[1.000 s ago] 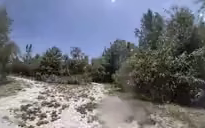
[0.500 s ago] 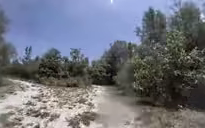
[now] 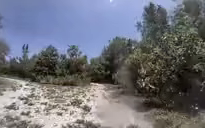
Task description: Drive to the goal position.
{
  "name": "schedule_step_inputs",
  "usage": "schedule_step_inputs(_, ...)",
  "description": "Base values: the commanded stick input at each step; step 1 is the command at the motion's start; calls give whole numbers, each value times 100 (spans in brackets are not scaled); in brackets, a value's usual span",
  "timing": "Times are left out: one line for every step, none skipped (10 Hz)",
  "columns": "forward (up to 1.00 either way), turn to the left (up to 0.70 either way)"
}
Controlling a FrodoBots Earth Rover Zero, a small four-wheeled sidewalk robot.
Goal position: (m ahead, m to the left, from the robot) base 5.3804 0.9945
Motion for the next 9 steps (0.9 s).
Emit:
schedule_step_inputs(85,-1)
schedule_step_inputs(85,-1)
schedule_step_inputs(85,-1)
schedule_step_inputs(85,-1)
schedule_step_inputs(85,-1)
schedule_step_inputs(85,-1)
schedule_step_inputs(85,-1)
schedule_step_inputs(85,-1)
schedule_step_inputs(85,-1)
